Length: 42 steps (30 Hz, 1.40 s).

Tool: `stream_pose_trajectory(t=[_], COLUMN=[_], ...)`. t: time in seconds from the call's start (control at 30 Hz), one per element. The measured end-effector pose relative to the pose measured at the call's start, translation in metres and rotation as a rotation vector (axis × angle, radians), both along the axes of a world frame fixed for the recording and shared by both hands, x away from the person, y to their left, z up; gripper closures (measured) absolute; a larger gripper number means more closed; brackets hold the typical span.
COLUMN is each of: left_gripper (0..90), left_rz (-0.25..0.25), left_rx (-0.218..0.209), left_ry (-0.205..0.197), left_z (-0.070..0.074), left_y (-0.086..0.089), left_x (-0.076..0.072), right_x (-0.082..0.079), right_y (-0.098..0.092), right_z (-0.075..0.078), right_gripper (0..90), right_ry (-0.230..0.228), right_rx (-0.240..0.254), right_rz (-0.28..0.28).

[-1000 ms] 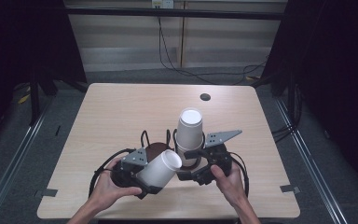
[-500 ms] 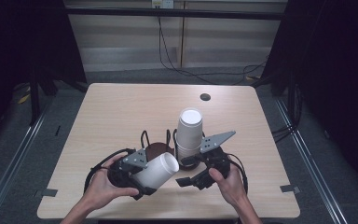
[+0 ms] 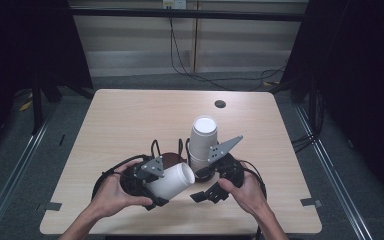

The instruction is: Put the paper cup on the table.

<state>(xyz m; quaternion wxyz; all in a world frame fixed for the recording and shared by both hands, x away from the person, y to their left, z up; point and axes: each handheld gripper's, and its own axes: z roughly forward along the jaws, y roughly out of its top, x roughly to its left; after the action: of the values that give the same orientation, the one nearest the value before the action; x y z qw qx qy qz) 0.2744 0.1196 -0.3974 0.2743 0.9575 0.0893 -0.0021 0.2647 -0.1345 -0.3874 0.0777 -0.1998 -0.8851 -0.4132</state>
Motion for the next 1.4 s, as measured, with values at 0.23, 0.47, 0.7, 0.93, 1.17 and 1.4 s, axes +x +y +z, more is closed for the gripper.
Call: stream_pose_trajectory(t=[0.23,0.47,0.7,0.93,1.17,1.4], left_gripper=[18.9,18.9,19.0,19.1,19.1,19.0], left_rz=[-0.017,-0.037,-0.066,-0.083,-0.110,-0.142], left_rx=[0.060,0.103,0.126,0.147,0.170,0.159], left_ry=[-0.007,-0.005,-0.007,-0.002,-0.006,0.001], left_z=[0.000,-0.004,-0.007,-0.011,-0.014,-0.014], left_y=[-0.006,-0.009,-0.013,-0.019,-0.023,-0.023], left_x=[-0.003,-0.007,-0.011,-0.012,-0.017,-0.020], right_x=[0.001,0.004,0.004,0.006,0.004,0.002], right_y=[0.003,0.011,0.016,0.020,0.025,0.029], right_z=[-0.004,-0.013,-0.017,-0.024,-0.027,-0.026], right_gripper=[18.0,18.7,20.3,20.7,15.0,15.0], right_ry=[0.000,0.030,0.042,0.072,0.122,0.158], right_rx=[-0.040,-0.078,-0.120,-0.123,-0.135,-0.151], right_rz=[0.025,0.051,0.084,0.131,0.152,0.173])
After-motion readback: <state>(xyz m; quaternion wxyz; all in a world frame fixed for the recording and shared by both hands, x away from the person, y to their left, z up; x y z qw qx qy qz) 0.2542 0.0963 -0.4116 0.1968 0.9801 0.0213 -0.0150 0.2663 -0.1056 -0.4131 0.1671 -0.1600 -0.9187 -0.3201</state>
